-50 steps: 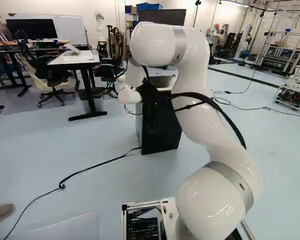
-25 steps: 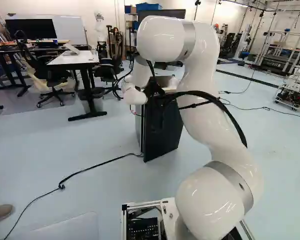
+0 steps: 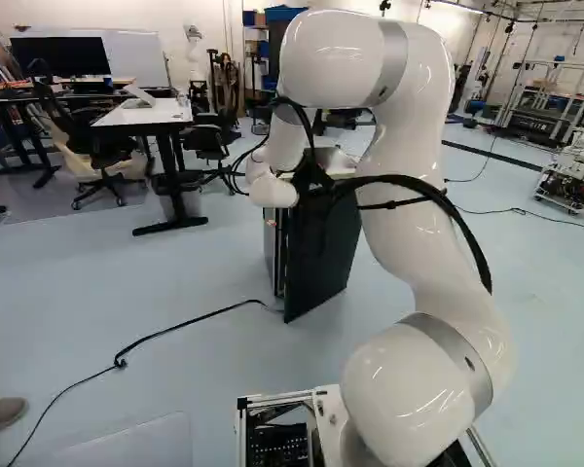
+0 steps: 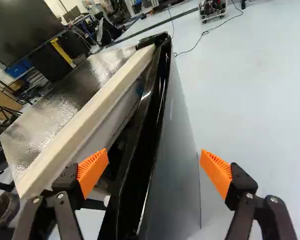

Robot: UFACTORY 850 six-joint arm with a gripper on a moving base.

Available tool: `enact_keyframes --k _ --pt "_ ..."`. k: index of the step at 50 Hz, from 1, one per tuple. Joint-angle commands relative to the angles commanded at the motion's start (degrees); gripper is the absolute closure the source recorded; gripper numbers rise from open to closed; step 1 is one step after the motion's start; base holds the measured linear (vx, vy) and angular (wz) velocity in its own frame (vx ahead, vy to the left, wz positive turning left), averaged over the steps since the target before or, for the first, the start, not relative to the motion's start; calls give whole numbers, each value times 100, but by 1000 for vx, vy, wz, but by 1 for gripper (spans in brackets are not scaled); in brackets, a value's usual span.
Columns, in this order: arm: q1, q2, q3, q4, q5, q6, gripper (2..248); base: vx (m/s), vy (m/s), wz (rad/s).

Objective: Open the fridge door

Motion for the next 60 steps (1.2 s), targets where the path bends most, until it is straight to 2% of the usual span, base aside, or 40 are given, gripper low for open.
enact_keyframes --k 36,60 --pt "-331 619 926 335 288 0 3 0 0 0" --pt "-609 982 1461 789 660 0 3 0 0 0"
